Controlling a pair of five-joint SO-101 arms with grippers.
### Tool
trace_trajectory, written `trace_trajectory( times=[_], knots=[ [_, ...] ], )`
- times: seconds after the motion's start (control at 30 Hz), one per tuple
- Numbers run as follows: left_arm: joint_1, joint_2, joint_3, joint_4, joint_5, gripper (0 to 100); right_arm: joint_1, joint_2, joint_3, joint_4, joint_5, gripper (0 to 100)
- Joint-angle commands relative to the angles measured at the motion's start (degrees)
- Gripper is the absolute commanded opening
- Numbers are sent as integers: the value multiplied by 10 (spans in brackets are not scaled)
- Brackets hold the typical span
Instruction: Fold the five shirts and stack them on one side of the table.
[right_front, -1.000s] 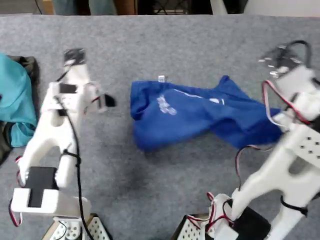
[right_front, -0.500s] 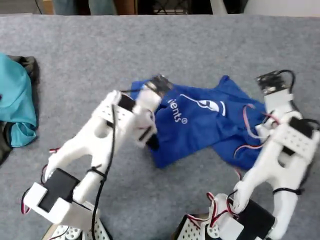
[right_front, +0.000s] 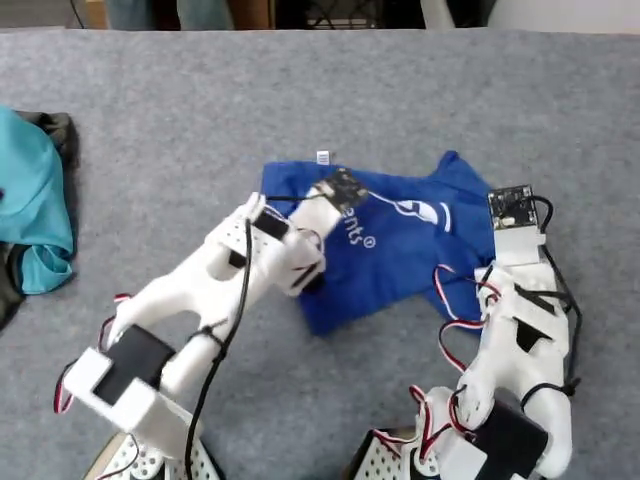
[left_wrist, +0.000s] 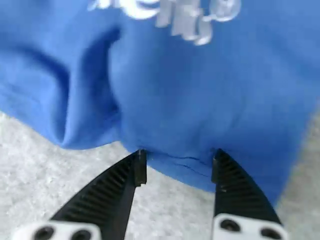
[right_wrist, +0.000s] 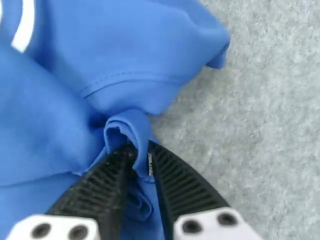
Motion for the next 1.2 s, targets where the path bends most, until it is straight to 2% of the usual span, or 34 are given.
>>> trace_trajectory(
  times=[0.0, 0.2, 0.47, 0.6, 1.0, 1.17],
  knots=[
    [-31, 22, -6, -35, 9, 223, -7, 0, 3, -20, -5, 14],
    [-42, 38, -22, -56, 11, 223, -6, 0, 5, -20, -5, 14],
    [-116, 39, -57, -52, 10, 223, -7, 0, 6, -20, -5, 14],
    [-115, 33, -52, -47, 10, 224, -7, 0, 6, -20, -5, 14],
    [-114, 32, -179, 171, 4, 228, -7, 0, 6, -20, -4, 14],
    [-87, -28, -180, 246, -84, 228, -7, 0, 6, -20, -4, 14]
  ],
)
